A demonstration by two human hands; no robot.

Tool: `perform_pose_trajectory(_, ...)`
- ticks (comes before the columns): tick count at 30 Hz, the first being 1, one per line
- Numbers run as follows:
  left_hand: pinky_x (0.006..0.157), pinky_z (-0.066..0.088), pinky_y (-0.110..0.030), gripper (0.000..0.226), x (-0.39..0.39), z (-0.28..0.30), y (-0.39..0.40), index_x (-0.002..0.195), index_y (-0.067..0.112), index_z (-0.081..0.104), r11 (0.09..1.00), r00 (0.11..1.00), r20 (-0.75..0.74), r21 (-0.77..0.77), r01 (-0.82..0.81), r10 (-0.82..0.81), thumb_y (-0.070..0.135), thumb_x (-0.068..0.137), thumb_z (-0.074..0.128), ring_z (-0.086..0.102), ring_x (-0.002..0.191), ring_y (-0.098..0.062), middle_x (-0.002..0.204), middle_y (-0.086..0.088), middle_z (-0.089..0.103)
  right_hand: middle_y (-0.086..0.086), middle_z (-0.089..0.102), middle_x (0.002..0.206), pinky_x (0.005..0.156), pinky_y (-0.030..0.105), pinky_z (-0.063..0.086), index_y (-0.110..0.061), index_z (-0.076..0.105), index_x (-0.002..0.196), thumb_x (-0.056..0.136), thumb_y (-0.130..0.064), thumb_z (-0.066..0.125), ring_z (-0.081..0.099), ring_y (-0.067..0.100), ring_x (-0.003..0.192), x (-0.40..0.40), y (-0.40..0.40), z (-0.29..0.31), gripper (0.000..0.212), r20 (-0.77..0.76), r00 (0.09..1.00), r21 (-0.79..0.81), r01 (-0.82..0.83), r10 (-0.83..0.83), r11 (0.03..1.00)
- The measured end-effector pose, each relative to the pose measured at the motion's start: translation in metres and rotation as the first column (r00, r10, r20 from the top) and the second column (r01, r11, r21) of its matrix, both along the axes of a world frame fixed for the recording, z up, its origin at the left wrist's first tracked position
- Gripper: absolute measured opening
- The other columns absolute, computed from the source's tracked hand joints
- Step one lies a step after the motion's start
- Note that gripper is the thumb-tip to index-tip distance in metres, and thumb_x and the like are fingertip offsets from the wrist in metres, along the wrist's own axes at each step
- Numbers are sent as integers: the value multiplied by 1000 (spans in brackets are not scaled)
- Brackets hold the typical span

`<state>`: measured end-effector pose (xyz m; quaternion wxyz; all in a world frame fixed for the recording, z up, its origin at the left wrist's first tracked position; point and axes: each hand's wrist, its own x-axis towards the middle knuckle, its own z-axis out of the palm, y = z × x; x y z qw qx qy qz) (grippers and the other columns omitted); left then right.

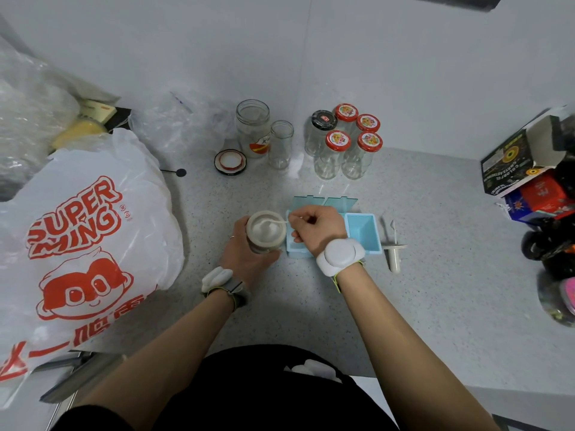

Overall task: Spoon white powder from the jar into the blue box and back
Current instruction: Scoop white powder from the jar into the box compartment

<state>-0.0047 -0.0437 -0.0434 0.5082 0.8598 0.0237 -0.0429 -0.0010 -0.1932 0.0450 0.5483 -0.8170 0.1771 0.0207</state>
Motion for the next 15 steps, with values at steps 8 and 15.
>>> perform_pose_trajectory(8,80,42,-25,84,-1,0,1,134,27,35,1000,1000,9,-16,7,-7,34,67,85,53,98,-9,115,12,53,15,66,67,64,37,59,-13,71,77,84,-11,61,62,15,49,-1,-16,8,13,80,988,-21,137,-135,990)
perform_pose_trajectory(15,84,43,-26,81,-1,0,3,130,30,35,998,1000,11,-59,27,-27,31,67,86,55,103,-11,119,8,54,8,72,72,80,38,54,-15,75,78,82,-26,63,68,30,79,-3,-38,-20,16,-13,989,-282,138,-147,950)
